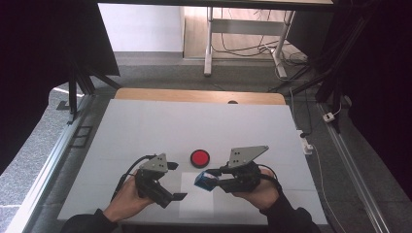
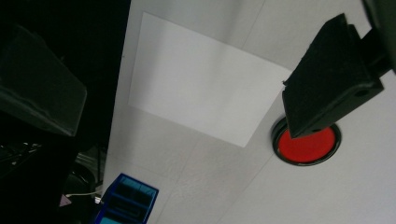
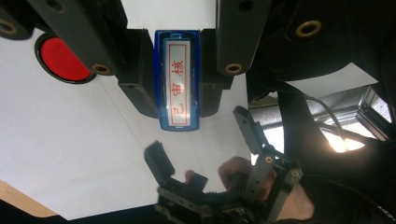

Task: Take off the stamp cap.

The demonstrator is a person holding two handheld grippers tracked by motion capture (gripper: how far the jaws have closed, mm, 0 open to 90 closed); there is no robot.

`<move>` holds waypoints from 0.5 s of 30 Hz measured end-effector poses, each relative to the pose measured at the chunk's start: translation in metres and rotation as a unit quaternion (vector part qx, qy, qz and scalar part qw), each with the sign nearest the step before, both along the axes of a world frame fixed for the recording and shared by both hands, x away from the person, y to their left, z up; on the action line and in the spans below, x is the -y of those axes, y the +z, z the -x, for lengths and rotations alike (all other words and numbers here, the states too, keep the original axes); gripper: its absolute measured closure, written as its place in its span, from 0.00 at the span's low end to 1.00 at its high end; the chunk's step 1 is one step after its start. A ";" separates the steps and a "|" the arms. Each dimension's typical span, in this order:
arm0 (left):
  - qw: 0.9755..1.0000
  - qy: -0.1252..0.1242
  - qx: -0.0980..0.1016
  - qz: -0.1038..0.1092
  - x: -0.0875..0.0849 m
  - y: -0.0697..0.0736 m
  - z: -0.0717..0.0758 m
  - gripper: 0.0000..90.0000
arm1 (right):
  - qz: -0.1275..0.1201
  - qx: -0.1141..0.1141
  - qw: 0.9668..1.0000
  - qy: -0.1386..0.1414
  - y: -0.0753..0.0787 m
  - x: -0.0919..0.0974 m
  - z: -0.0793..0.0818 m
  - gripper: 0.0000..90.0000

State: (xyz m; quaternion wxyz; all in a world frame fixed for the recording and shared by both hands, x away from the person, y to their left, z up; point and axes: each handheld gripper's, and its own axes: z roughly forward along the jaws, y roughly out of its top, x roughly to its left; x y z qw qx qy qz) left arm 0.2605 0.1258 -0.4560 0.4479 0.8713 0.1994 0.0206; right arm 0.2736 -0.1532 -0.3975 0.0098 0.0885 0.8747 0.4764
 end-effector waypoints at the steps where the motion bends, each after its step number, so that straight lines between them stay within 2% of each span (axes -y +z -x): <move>1: 1.000 -0.005 0.000 -0.001 0.003 0.000 -0.001 0.00 | -0.002 0.000 1.000 0.003 0.000 0.000 0.001 0.79; 9: 0.999 -0.045 0.009 -0.013 0.024 -0.002 -0.005 0.00 | -0.004 -0.003 1.000 0.014 -0.001 -0.004 0.004 0.79; 15: 0.997 -0.073 0.004 -0.010 0.034 -0.004 -0.010 0.00 | -0.003 -0.005 1.000 0.019 -0.001 -0.006 0.005 0.79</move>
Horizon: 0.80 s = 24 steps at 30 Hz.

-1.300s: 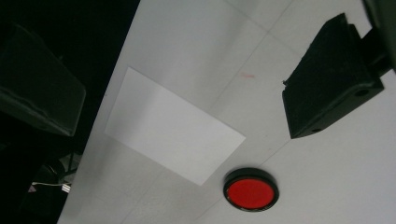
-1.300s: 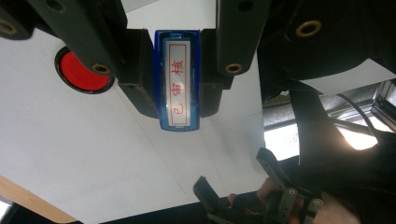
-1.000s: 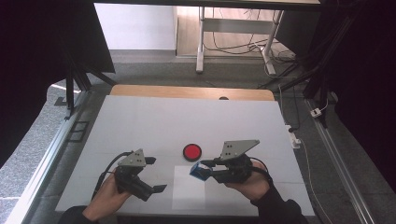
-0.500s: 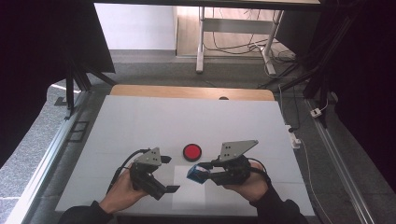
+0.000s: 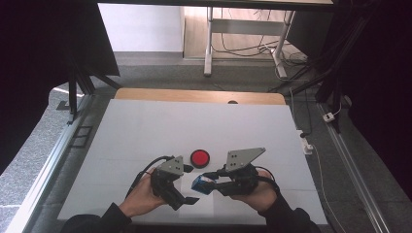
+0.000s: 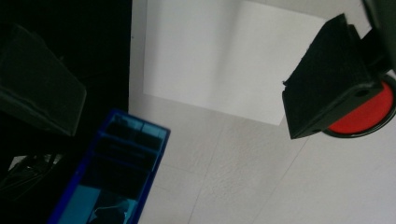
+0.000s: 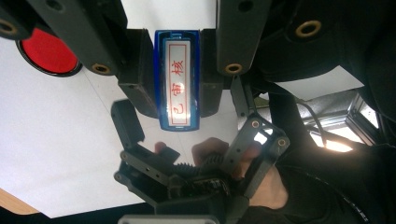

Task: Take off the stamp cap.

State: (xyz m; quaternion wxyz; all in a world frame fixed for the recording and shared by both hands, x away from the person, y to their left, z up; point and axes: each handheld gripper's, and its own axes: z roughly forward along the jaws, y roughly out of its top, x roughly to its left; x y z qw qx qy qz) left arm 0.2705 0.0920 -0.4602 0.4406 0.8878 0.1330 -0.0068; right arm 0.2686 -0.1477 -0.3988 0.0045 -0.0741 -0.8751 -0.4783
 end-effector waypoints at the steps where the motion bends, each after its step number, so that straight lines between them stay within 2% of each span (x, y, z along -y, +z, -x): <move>1: 1.000 -0.008 -0.003 0.003 0.002 -0.001 -0.002 0.00 | 0.000 0.000 1.000 0.000 0.000 0.000 0.000 0.79; 5: 1.000 -0.020 -0.006 0.012 0.005 -0.002 -0.002 0.01 | -0.001 -0.002 1.000 0.003 -0.001 -0.001 0.000 0.79; 7: 0.999 -0.031 0.007 0.015 0.005 -0.001 -0.002 0.04 | -0.001 -0.003 1.000 0.005 -0.001 -0.002 0.001 0.79; 10: 0.999 -0.035 0.015 0.020 0.004 -0.001 0.000 0.13 | 0.000 -0.004 1.000 0.008 -0.001 -0.002 0.002 0.79; 11: 0.999 -0.043 0.011 0.031 0.002 0.000 0.000 0.16 | -0.002 -0.005 1.000 0.009 -0.001 -0.003 0.002 0.79; 14: 0.997 -0.057 0.005 0.043 0.000 0.000 -0.001 0.27 | -0.002 -0.006 1.000 0.013 -0.001 -0.003 0.002 0.79; 24: 0.994 -0.097 0.002 0.059 -0.004 -0.004 0.000 0.59 | -0.009 -0.011 1.000 0.020 -0.001 -0.003 0.002 0.79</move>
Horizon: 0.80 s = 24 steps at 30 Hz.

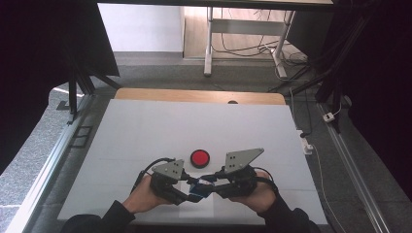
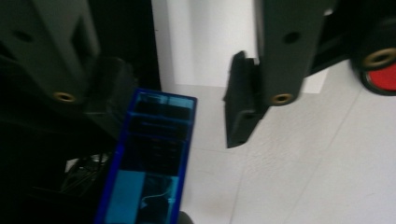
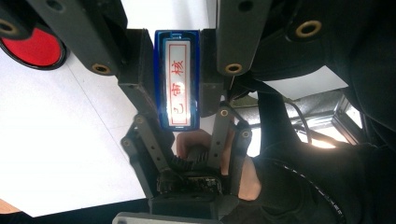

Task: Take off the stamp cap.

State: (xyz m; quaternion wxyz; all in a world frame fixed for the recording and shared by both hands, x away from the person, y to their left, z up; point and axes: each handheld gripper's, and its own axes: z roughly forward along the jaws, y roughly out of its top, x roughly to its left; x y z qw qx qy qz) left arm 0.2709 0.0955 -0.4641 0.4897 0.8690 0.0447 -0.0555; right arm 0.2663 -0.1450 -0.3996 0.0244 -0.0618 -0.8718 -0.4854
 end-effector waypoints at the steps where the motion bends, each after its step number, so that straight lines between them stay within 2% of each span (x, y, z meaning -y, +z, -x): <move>1: 1.000 0.000 0.000 0.000 0.000 0.000 0.000 0.61 | 0.000 0.000 1.000 0.000 0.000 0.000 0.000 0.79; 9: 1.000 -0.017 -0.007 0.014 -0.003 0.000 0.000 0.74 | -0.003 -0.001 1.000 0.000 0.001 0.001 0.000 0.79; 14: 0.999 -0.023 -0.018 0.020 -0.003 -0.001 -0.001 0.76 | -0.004 -0.003 1.000 0.006 0.001 0.001 0.000 0.79; 15: 0.999 -0.027 -0.024 0.027 -0.004 -0.002 -0.002 0.76 | -0.008 -0.004 1.000 0.007 0.001 0.001 0.000 0.79; 19: 0.999 -0.028 -0.029 0.035 -0.005 -0.002 -0.002 0.77 | -0.012 -0.010 1.000 0.008 0.002 0.002 -0.001 0.79; 20: 0.998 -0.028 -0.034 0.038 -0.005 -0.002 -0.003 0.77 | -0.014 -0.010 1.000 0.008 0.002 0.002 -0.001 0.79; 21: 0.998 -0.026 -0.049 0.037 -0.006 -0.002 -0.004 0.77 | -0.018 -0.011 1.000 0.005 0.002 0.002 0.000 0.79; 22: 0.998 -0.026 -0.049 0.037 -0.006 -0.002 -0.004 0.77 | -0.017 -0.008 1.000 0.004 0.002 0.002 0.000 0.79; 23: 0.997 -0.025 -0.060 0.035 -0.006 -0.002 -0.005 0.77 | -0.017 -0.003 1.000 0.004 0.002 0.002 0.000 0.79; 24: 0.998 -0.026 -0.056 0.032 -0.006 -0.002 -0.004 0.77 | -0.015 0.001 1.000 0.004 0.002 0.002 0.001 0.79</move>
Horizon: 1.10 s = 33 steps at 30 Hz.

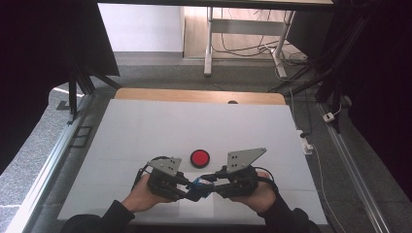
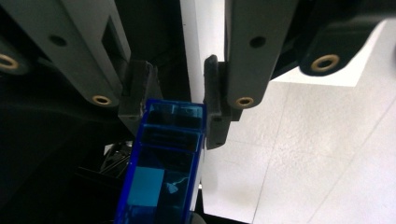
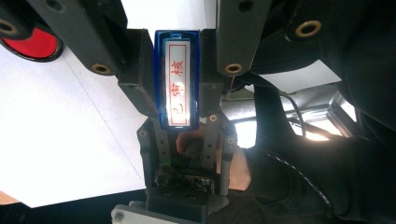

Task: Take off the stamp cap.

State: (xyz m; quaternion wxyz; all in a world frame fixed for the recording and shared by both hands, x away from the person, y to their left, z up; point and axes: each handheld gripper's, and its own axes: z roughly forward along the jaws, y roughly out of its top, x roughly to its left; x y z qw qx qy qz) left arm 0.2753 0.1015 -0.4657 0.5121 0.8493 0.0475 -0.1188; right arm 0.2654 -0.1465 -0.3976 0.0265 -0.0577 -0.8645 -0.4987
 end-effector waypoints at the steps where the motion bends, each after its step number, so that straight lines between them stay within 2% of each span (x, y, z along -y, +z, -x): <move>1: 1.000 0.000 0.000 0.000 0.000 0.000 0.000 0.77 | 0.001 0.000 1.000 0.001 0.000 0.000 0.000 0.79; 3: 1.000 -0.003 0.011 -0.001 0.000 0.001 0.002 0.77 | 0.001 -0.003 1.000 0.003 0.000 -0.001 0.000 0.79; 6: 0.999 -0.011 0.039 0.003 0.000 0.005 0.005 0.77 | -0.015 -0.034 0.999 0.010 -0.001 0.002 -0.004 0.79; 10: 0.999 -0.017 0.048 0.001 -0.001 0.006 0.006 0.77 | -0.027 -0.057 0.998 0.017 -0.002 0.004 -0.008 0.79; 12: 0.999 -0.015 0.044 -0.002 -0.001 0.005 0.005 0.77 | -0.024 -0.052 0.998 0.016 -0.003 0.003 -0.008 0.79; 14: 1.000 -0.005 0.028 -0.004 -0.002 0.004 0.003 0.77 | -0.016 -0.029 0.999 0.010 -0.001 0.002 -0.005 0.79; 18: 1.000 0.000 0.021 -0.007 -0.002 0.004 0.002 0.77 | -0.005 0.006 1.000 0.004 0.001 0.000 0.001 0.79; 19: 1.000 -0.001 0.022 -0.007 -0.002 0.004 0.002 0.77 | -0.004 0.007 1.000 0.003 0.002 0.000 0.002 0.79; 22: 1.000 -0.005 0.028 -0.012 -0.003 0.004 0.003 0.77 | -0.013 -0.009 1.000 0.005 0.002 0.002 -0.001 0.79; 25: 1.000 -0.003 0.025 -0.012 -0.005 0.004 0.002 0.77 | -0.019 -0.009 1.000 -0.002 0.003 0.005 -0.003 0.79; 28: 1.000 0.004 0.018 -0.013 -0.007 0.004 0.001 0.77 | -0.022 -0.009 1.000 -0.005 0.003 0.006 -0.004 0.79; 30: 1.000 0.019 0.012 -0.021 -0.008 0.005 0.001 0.77 | -0.020 -0.006 1.000 -0.003 0.002 0.005 -0.004 0.79; 31: 1.000 0.019 0.012 -0.021 -0.008 0.005 0.001 0.77 | -0.017 -0.003 1.000 -0.003 0.002 0.005 -0.003 0.79; 32: 0.999 0.036 0.016 -0.026 -0.010 0.005 0.002 0.77 | -0.018 -0.001 1.000 -0.004 0.002 0.005 -0.003 0.79; 33: 0.999 0.036 0.016 -0.026 -0.010 0.005 0.002 0.77 | -0.018 0.003 1.000 -0.006 0.002 0.005 -0.002 0.79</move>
